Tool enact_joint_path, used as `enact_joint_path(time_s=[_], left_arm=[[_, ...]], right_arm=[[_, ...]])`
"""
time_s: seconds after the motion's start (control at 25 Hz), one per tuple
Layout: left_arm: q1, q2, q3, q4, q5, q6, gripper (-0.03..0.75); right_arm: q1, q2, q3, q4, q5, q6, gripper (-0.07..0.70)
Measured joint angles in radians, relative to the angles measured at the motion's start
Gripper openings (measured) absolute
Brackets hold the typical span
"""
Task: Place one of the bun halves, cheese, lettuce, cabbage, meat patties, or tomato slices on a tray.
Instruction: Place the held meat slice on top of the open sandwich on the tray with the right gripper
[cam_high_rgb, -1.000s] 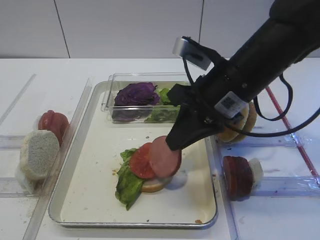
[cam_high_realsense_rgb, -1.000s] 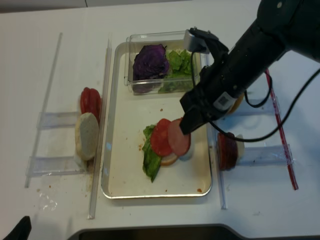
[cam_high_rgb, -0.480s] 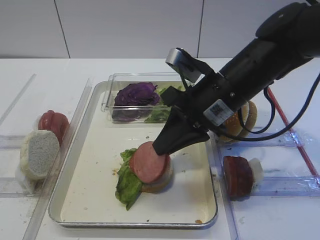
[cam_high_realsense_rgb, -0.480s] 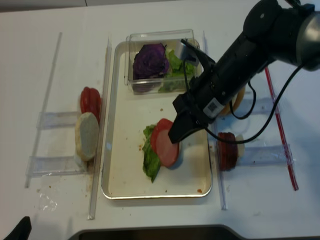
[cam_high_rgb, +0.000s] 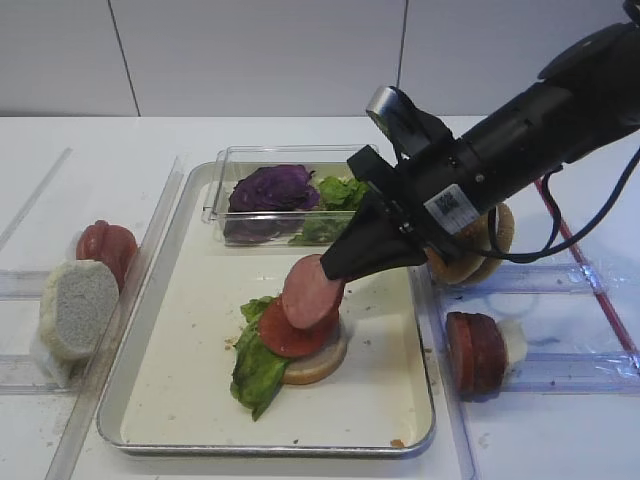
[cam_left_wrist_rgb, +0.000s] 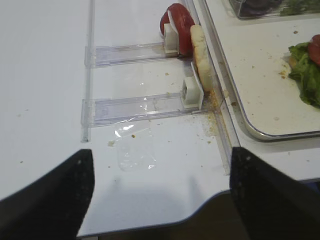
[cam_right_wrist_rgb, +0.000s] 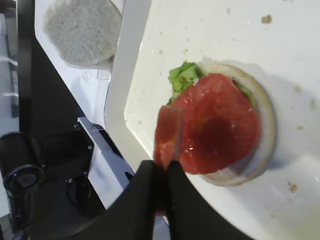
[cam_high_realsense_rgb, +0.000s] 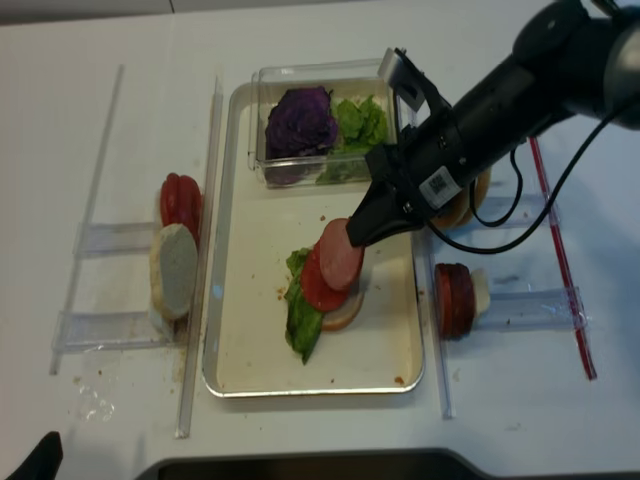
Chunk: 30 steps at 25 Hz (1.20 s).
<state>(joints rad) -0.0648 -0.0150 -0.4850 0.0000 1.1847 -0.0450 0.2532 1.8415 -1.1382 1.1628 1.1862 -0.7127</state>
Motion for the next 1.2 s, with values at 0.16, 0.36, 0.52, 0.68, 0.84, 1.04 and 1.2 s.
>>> enact_joint_path(time_s=[0.16, 0.36, 0.52, 0.68, 0.84, 1.04, 1.2], left_arm=[[0.0, 0.0, 0.0, 0.0, 0.0, 0.0, 0.515], [0.0, 0.0, 0.0, 0.0, 0.0, 0.0, 0.515], [0.0, 0.0, 0.0, 0.0, 0.0, 0.0, 0.515], [0.0, 0.0, 0.0, 0.0, 0.0, 0.0, 0.515], [0.0, 0.0, 0.0, 0.0, 0.0, 0.0, 0.515], [0.0, 0.0, 0.0, 0.0, 0.0, 0.0, 0.515], [0.0, 0.0, 0.0, 0.0, 0.0, 0.0, 0.515]], right_arm=[[0.0, 0.0, 0.0, 0.027, 0.0, 0.011, 0.078], [0.0, 0.007, 0.0, 0.028, 0.0, 0.088, 0.078], [0.0, 0.01, 0.0, 0.028, 0.0, 0.114, 0.078], [0.0, 0.011, 0.0, 0.06, 0.0, 0.088, 0.078], [0.0, 0.017, 0.0, 0.11, -0.002, 0.066, 0.078], [0.0, 0.017, 0.01, 0.163, -0.006, 0.056, 0.078], [0.0, 0.017, 0.074, 0.209, -0.009, 0.01, 0.077]])
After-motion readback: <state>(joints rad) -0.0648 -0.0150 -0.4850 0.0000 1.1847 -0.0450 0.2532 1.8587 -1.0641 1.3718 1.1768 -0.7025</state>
